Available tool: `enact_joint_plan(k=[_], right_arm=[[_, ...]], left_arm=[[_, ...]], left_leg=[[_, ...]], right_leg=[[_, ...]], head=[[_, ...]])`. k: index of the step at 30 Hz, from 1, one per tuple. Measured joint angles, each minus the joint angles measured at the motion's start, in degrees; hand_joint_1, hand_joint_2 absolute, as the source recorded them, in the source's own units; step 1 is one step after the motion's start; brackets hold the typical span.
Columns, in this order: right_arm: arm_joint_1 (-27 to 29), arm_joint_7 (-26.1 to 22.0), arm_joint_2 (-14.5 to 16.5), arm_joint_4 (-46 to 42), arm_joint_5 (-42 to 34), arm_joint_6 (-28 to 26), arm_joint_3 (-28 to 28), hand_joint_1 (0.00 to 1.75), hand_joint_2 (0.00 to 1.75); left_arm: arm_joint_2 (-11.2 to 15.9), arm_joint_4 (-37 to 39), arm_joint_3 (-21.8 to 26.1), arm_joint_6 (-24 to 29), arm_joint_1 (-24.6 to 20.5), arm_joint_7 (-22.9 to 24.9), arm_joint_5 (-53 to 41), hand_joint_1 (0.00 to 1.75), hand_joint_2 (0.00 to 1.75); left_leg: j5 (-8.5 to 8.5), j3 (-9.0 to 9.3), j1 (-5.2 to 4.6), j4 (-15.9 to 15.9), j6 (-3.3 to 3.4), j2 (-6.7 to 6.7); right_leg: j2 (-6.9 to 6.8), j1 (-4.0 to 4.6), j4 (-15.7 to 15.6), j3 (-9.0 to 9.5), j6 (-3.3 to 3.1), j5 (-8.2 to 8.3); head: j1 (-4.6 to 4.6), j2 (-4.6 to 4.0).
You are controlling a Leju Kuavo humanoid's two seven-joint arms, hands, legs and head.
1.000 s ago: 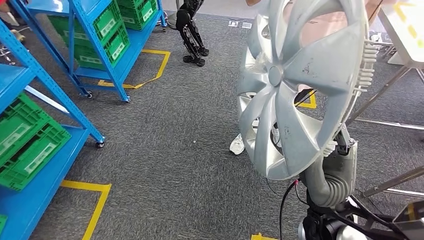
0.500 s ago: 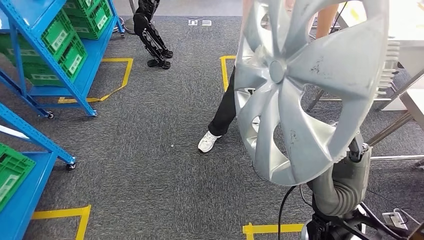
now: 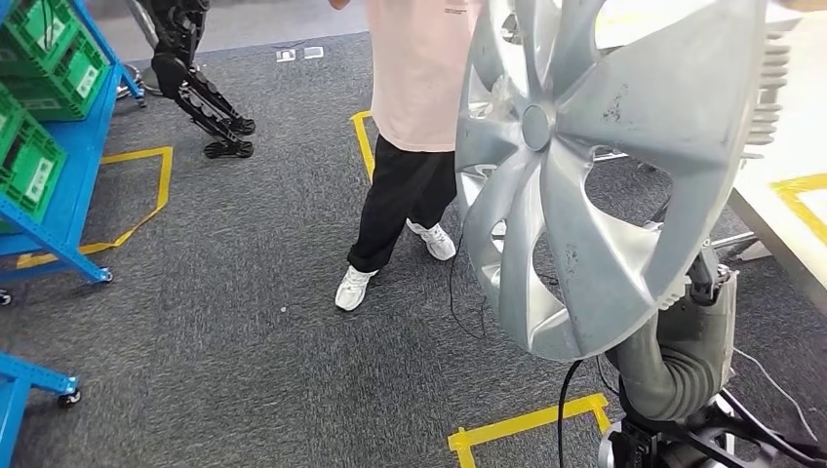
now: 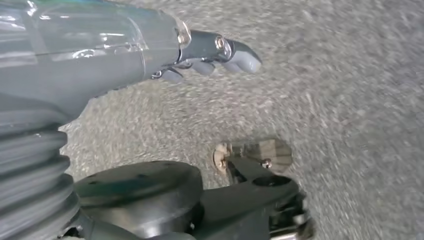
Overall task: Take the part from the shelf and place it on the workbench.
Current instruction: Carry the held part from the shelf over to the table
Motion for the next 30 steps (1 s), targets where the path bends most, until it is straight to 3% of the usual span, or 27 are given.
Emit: enact_joint_plan(k=[1, 2, 4, 6, 8, 10, 11, 13, 15, 17, 19, 21, 23, 25, 26, 28, 30], right_arm=[[-0.08, -0.06, -0.03, -0.15, 0.03, -0.02, 0.04, 1.75, 1.75], [-0.15, -0.11, -0.09, -0.28, 0.05, -0.04, 0.09, 1.75, 1.75], [-0.17, -0.17, -0.23, -0.58, 0.05, -0.09, 0.16, 1.75, 1.75], [-0.39, -0.32, -0.40, -0.79, 0.15, -0.11, 0.24, 1.75, 1.75], [-0.65, -0.73, -0.45, -0.85, 0.41, -0.08, 0.40, 1.75, 1.75], [-0.53, -1.44, -0.44, -0.80, 0.75, 0.03, 0.64, 1.75, 1.75], [-0.36, -1.88, -0.44, -0.76, 0.81, 0.07, 0.75, 1.75, 1.75], [0.08, -2.86, -0.43, -0.71, 0.56, 0.15, 0.96, 1.75, 1.75], [0.40, -3.86, -0.40, -0.63, 0.00, 0.27, 1.07, 1.75, 1.75], [0.59, -4.66, -0.35, -0.47, -0.44, 0.33, 1.08, 1.75, 1.75], [0.87, -5.02, -0.31, -0.33, -0.65, 0.37, 1.10, 1.75, 1.75], [0.98, -5.17, -0.28, -0.25, -0.73, 0.44, 1.13, 1.75, 1.75], [0.90, -5.30, -0.28, -0.10, -0.75, 0.50, 1.20, 1.75, 1.75], [0.86, -5.32, -0.28, 0.09, -0.77, 0.52, 1.28, 1.75, 1.75], [0.87, -5.32, -0.28, 0.18, -0.78, 0.52, 1.32, 1.75, 1.75], [0.88, -5.32, -0.28, 0.31, -0.79, 0.52, 1.39, 1.75, 1.75], [0.84, -5.34, -0.28, 0.38, -0.79, 0.53, 1.45, 1.75, 1.75]], left_arm=[[0.01, 0.00, 0.00, -0.01, 0.03, -0.02, -0.01, 0.00, 1.75], [0.02, 0.01, -0.01, -0.01, 0.07, -0.03, -0.01, 0.00, 1.75], [0.05, 0.02, 0.00, 0.00, 0.04, -0.06, -0.01, 0.00, 1.75], [0.03, 0.02, 0.01, 0.04, 0.05, -0.10, 0.04, 0.00, 1.75], [-0.06, 0.02, 0.01, -0.01, 0.18, -0.31, 0.25, 0.00, 1.75], [-0.16, 0.02, 0.01, -0.09, 0.30, -0.67, 0.48, 0.00, 1.75], [-0.26, 0.02, 0.01, -0.10, 0.29, -0.81, 0.54, 0.00, 1.75], [-0.59, 0.02, 0.01, -0.10, 0.15, -0.96, 0.58, 0.00, 1.75], [-0.90, 0.02, 0.02, -0.10, 0.01, -1.21, 0.58, 0.00, 1.75], [-1.03, 0.01, 0.03, -0.11, -0.05, -1.40, 0.55, 0.00, 1.75], [-1.08, 0.01, 0.03, -0.08, -0.17, -1.52, 0.51, 0.00, 1.75], [-1.08, 0.01, 0.03, 0.10, -0.44, -1.69, 0.50, 0.00, 1.75], [-1.07, 0.01, 0.03, 0.28, -0.52, -1.80, 0.53, 0.00, 1.75], [-1.04, 0.02, 0.03, 0.35, -0.27, -1.80, 0.59, 0.00, 1.75], [-1.01, 0.02, 0.03, 0.37, -0.14, -1.80, 0.61, 0.00, 1.75], [-0.91, 0.02, 0.03, 0.42, -0.02, -1.80, 0.62, 0.00, 1.75], [-0.77, 0.02, 0.04, 0.44, 0.04, -1.81, 0.61, 0.00, 1.75]], left_leg=[[0.24, 0.63, 0.03, -1.46, 0.06, -1.18], [-0.10, 0.94, -0.01, -1.86, 0.09, -1.39], [-0.20, 1.39, -0.10, -2.49, 0.36, 0.27], [-0.17, 1.97, -0.02, -3.16, 0.85, 2.26], [-0.47, 2.46, -0.15, -3.42, 1.32, 4.49], [-0.96, 2.85, -0.25, -3.42, 1.48, 6.66], [-1.23, 3.10, -0.26, -3.41, 1.43, 7.58], [-1.79, 3.84, -0.25, -3.42, 1.18, 9.03], [-2.35, 4.48, -0.37, -3.45, 0.72, 10.13], [-2.70, 4.77, -0.60, -3.53, 0.14, 11.22], [-3.10, 5.21, -0.66, -3.70, -0.48, 12.13], [-4.54, 4.94, -0.40, -2.14, -0.93, 9.01], [-7.41, 1.87, -0.22, 3.91, -1.00, 4.95], [-9.26, -2.53, -0.30, 10.74, -0.88, 4.47], [-8.64, -3.88, -0.33, 11.97, -0.79, 4.56], [-4.19, -3.53, -0.35, 8.25, -0.45, 4.05], [0.04, -1.20, -0.10, 1.60, 0.00, 0.65]], right_leg=[[0.69, -0.20, 0.21, -0.23, 0.33, -0.11], [1.44, -0.38, 0.27, -0.50, 0.67, -0.08], [2.33, -0.63, 0.18, -0.85, 1.29, -0.02], [-0.13, -0.45, 2.13, -1.90, 1.85, -1.29], [-3.56, -0.42, 8.24, -5.00, 2.36, -4.18], [-4.64, -0.58, 14.15, -8.19, 2.73, -5.86], [-4.87, -0.64, 14.74, -8.61, 2.84, -5.27], [-5.64, -0.75, 9.96, -6.37, 2.82, -1.47], [-7.88, -0.31, 3.28, -3.01, 2.42, 1.24], [-9.31, 0.35, 0.68, -1.80, 1.70, 1.27], [-8.39, 0.44, 0.23, -1.72, 0.93, 1.22], [-7.24, 0.20, -0.39, -1.20, 0.24, 1.35], [-6.13, 0.12, -0.67, -0.82, -0.34, 1.33], [-4.61, 0.29, -0.63, -0.71, -0.64, 1.18], [-3.76, 0.37, -0.59, -0.59, -0.71, 1.08], [-2.07, 0.41, -0.49, -0.17, -0.66, 0.77], [-0.59, 0.25, -0.17, 0.07, -0.29, 0.31]], head=[[-0.04, 0.00], [-0.05, 0.00], [-0.05, 0.00], [0.49, 0.00], [1.19, 0.00], [1.50, 0.00], [1.57, 0.00], [1.80, 0.00], [2.09, 0.00], [2.33, 0.00], [2.36, 0.00], [2.13, 0.00], [1.57, 0.00], [1.10, 0.00], [0.96, 0.00], [0.81, 0.00], [0.72, 0.00]])
